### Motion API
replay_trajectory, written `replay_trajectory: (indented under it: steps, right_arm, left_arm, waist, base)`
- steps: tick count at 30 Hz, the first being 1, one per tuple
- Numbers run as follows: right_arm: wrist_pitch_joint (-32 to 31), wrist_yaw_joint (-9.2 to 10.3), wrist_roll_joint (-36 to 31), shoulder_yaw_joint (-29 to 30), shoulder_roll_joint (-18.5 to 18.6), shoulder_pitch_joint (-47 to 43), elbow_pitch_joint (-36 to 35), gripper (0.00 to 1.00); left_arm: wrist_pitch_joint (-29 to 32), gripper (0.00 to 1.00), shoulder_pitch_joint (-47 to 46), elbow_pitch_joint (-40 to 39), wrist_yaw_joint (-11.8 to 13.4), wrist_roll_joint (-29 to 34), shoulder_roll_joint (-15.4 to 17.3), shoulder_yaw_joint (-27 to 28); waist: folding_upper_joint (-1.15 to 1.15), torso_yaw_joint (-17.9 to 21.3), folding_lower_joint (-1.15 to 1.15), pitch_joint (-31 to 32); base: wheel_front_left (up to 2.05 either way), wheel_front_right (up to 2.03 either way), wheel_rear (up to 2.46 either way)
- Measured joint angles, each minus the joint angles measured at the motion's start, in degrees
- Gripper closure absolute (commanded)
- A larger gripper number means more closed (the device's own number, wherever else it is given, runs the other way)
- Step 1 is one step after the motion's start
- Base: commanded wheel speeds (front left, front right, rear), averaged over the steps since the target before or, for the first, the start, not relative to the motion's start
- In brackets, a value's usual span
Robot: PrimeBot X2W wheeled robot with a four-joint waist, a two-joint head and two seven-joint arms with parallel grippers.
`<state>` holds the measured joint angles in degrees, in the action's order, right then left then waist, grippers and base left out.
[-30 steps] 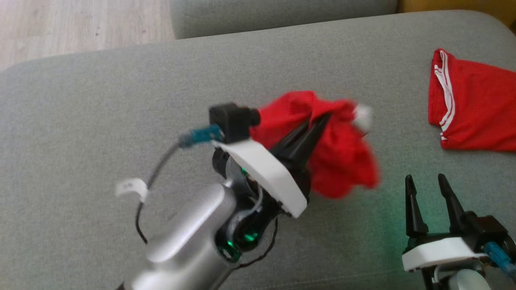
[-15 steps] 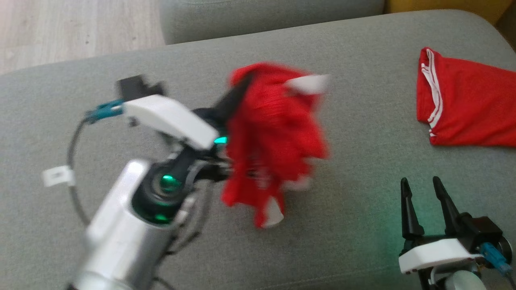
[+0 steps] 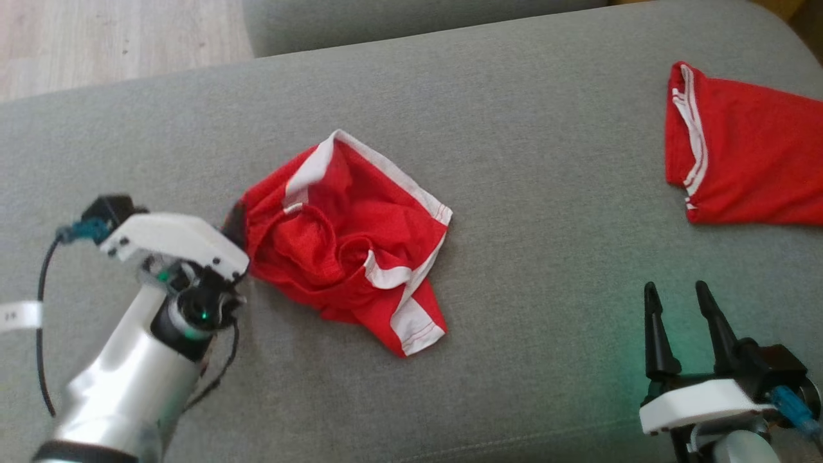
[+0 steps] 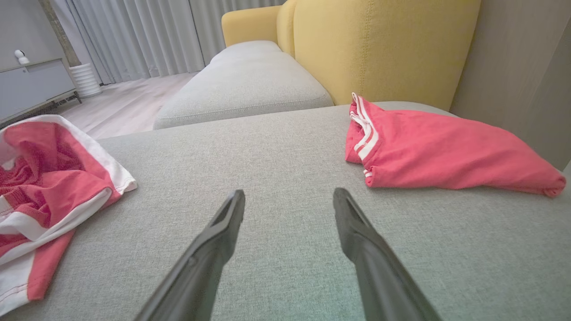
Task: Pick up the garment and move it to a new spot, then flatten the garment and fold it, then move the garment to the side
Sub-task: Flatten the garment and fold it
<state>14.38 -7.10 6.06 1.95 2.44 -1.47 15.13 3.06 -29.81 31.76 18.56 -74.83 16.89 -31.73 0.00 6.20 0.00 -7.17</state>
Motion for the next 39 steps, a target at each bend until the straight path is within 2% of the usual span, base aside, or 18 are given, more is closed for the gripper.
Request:
replay_trajectory:
  steps: [3, 7, 11, 15, 17, 22, 26, 33, 34, 36, 39]
  right_arm:
    - [0.00, 0.00, 0.00, 0.19, 0.00, 0.00, 0.02, 0.00]
    - [0.00, 0.00, 0.00, 0.19, 0.00, 0.01, 0.03, 0.00]
    - [0.00, 0.00, 0.00, 0.19, 0.00, 0.01, 0.01, 0.00]
    - [0.00, 0.00, 0.00, 0.24, 0.00, 0.01, -0.07, 0.00]
    - [0.00, 0.00, 0.01, 0.22, 0.00, 0.02, -0.07, 0.00]
    - [0.00, 0.00, 0.49, -0.04, 0.00, 0.70, -0.03, 0.00]
    - [0.00, 0.00, 0.48, -0.43, 0.00, 1.99, -0.07, 0.00]
    - [0.00, 0.00, 0.41, -0.27, 0.01, 2.18, -0.05, 0.00]
    - [0.00, 0.00, 0.41, -0.29, 0.01, 2.18, -0.05, 0.00]
    - [0.00, 0.00, 0.42, -0.38, 0.01, 2.18, 0.01, 0.00]
    - [0.00, 0.00, 0.44, -0.62, 0.01, 2.18, 0.10, 0.00]
  left_arm:
    - [-2.91, 0.00, -2.37, 0.38, -0.47, 4.57, 1.46, -2.40]
    - [-7.15, 0.00, -4.13, -0.77, 0.16, 10.80, 4.83, -4.69]
    - [-8.11, 0.00, -4.34, -6.75, 0.62, 14.40, 6.44, -7.71]
    - [-4.21, 0.00, -3.36, -16.18, 1.33, 18.12, 5.89, -15.24]
    - [-2.31, 0.00, -2.06, -19.81, 2.75, 20.74, 5.39, -19.48]
    - [1.35, 0.00, -0.66, -21.82, 5.55, 25.38, 2.37, -27.04]
    - [2.24, 0.00, -1.74, -18.91, 6.71, 27.37, 0.88, -28.55]
    - [4.26, 0.00, -3.43, -15.75, 6.12, 27.28, 0.22, -29.27]
    - [4.57, 0.19, -3.42, -15.29, 6.05, 27.05, 0.09, -29.36]
    - [5.12, 1.00, -3.38, -14.64, 5.26, 26.42, -0.05, -29.58]
    - [5.49, 1.00, -3.35, -14.52, 3.90, 26.03, -0.10, -30.09]
  waist:
    - [0.00, -0.62, 0.00, -0.18]
    - [0.00, -1.37, 0.00, -0.24]
    - [0.00, -1.88, 0.00, -0.26]
    - [0.00, -2.18, 0.00, -0.84]
    - [0.00, -2.32, 0.00, -1.33]
    - [0.00, -2.60, 0.00, -2.82]
    - [0.00, -2.28, 0.00, -3.63]
    - [0.00, -1.16, 0.00, -3.98]
    - [0.00, -1.03, 0.00, -4.02]
    - [0.00, -0.78, 0.00, -4.03]
    - [0.00, -0.45, 0.00, -3.84]
  base:
    - [0.00, 0.00, 0.00]
    - [0.00, 0.00, 0.00]
    - [0.00, 0.00, 0.00]
    - [0.00, 0.00, 0.00]
    - [0.00, 0.00, 0.00]
    - [0.00, 0.00, 0.00]
    - [0.00, 0.00, 0.00]
    - [0.00, 0.00, 0.00]
    - [0.00, 0.00, 0.00]
    - [0.00, 0.00, 0.00]
    - [0.00, 0.00, 0.00]
